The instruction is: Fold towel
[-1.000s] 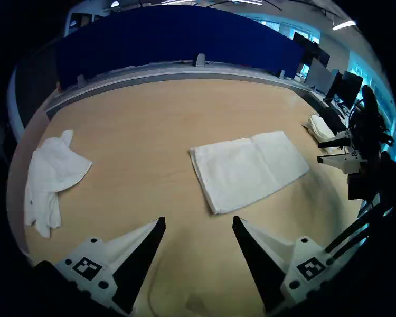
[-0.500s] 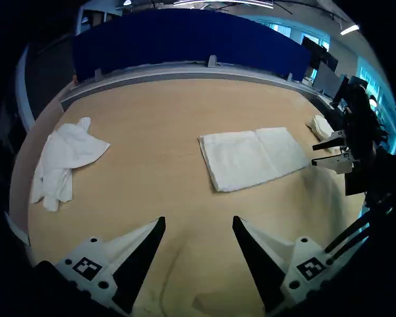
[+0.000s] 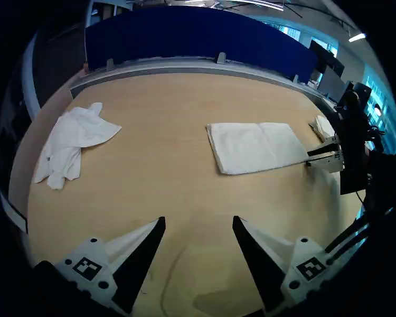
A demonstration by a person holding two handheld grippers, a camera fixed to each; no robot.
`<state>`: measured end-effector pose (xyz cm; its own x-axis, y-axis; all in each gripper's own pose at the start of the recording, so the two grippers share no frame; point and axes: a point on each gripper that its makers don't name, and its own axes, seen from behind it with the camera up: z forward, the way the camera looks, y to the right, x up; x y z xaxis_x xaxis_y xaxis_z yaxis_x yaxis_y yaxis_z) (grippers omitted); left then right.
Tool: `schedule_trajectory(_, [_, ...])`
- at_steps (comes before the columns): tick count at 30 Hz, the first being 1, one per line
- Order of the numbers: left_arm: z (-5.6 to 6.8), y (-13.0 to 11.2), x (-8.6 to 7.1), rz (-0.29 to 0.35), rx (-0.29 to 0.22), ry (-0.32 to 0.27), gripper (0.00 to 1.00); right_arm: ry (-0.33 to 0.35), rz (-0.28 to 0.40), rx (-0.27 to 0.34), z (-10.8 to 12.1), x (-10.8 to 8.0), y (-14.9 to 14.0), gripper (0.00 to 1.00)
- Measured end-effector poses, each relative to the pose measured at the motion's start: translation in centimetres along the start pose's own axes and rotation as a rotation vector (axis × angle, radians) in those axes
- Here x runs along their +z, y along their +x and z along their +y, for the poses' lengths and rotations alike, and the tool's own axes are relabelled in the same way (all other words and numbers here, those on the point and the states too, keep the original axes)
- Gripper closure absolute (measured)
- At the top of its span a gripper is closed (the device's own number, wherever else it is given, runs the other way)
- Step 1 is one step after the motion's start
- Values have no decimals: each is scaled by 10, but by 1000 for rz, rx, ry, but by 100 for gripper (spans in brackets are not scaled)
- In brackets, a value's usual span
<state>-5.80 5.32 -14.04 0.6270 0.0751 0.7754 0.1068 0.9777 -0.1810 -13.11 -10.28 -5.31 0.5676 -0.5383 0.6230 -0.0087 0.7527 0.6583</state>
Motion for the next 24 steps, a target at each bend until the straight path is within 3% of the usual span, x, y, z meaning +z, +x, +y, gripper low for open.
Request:
schedule_trajectory(4, [-1, -2, -1, -1, 1, -1, 6, -5, 3, 0, 2, 1, 1, 67])
schedule_trajectory(14, [-2, -4, -3, -3, -4, -4, 6, 4, -1, -2, -1, 2, 3, 87])
schedule_trajectory(24, [-1, 2, -5, 4, 2, -6, 6, -12, 29, -16, 2, -5, 20, 90])
